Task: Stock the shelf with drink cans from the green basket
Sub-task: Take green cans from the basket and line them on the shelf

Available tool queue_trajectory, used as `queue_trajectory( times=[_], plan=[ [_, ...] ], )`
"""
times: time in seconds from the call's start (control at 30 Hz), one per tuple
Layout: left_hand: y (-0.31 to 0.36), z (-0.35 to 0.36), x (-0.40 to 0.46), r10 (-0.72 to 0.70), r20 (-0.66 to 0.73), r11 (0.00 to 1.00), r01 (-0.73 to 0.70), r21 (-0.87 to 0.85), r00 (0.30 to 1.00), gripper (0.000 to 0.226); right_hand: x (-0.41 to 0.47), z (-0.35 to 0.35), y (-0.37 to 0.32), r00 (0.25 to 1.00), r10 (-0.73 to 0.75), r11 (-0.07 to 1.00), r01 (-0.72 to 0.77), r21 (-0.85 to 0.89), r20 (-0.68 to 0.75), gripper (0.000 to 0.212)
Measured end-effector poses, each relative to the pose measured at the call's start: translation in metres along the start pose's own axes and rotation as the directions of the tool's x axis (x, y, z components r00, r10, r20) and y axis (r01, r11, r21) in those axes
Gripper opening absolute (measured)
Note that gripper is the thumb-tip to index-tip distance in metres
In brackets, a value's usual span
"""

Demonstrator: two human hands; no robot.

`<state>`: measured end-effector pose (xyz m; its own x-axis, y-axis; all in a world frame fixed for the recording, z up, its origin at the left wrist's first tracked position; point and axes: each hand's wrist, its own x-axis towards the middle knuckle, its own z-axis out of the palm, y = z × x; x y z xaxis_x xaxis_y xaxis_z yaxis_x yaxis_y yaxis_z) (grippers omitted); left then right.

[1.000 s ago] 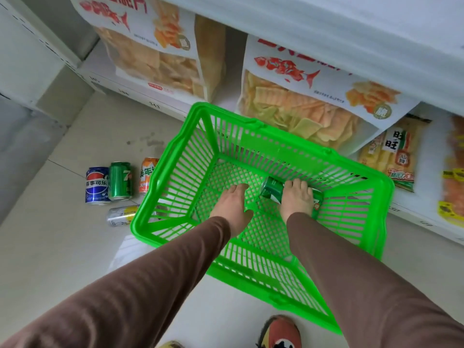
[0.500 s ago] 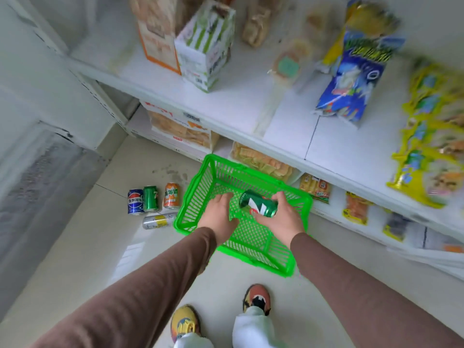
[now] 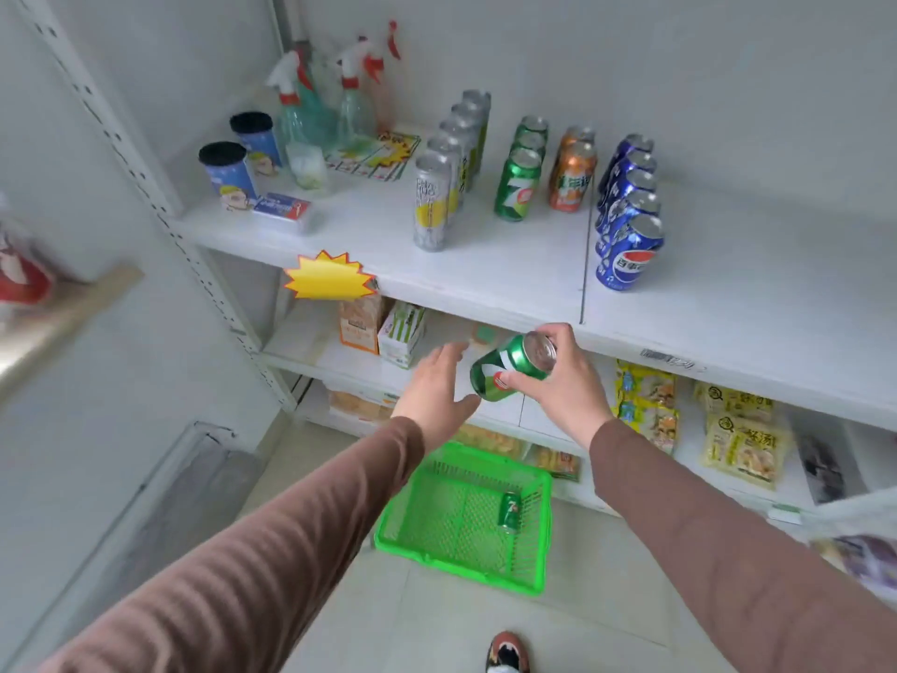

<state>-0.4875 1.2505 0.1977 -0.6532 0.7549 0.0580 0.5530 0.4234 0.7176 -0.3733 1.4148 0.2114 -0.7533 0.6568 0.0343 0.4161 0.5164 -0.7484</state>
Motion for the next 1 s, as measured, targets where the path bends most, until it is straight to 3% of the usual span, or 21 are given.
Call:
queue_trajectory(
  times=[0.2, 0.6, 0.87, 1.0],
  plan=[
    [0.041, -0.041, 0.043, 0.107, -0.075, 0.994, -0.108, -0.002, 0.991, 0.068, 0.046, -0.057, -0.057, 0.986, -0.14, 0.99, 0.137, -0.039, -0.089, 0.062],
    [0.035, -0.027, 0.155, -0.028, -0.021, 0.999, 0.029, 0.025, 0.999, 0.07, 0.184, -0.037, -0.042, 0.993, -0.082, 0.98, 0.065, -0.187, -0.082, 0.072],
    [0.022, -0.026, 0.199, -0.069, 0.005, 0.996, 0.069, 0.047, 0.998, 0.07, 0.216, -0.017, -0.038, 0.986, -0.129, 0.988, 0.119, -0.095, -0.103, 0.081],
    [0.013, -0.023, 0.21, -0.055, 0.016, 0.998, 0.054, 0.045, 0.998, 0.066, 0.204, -0.003, -0.022, 0.989, -0.028, 0.986, 0.052, 0.161, -0.146, 0.091]
  ],
)
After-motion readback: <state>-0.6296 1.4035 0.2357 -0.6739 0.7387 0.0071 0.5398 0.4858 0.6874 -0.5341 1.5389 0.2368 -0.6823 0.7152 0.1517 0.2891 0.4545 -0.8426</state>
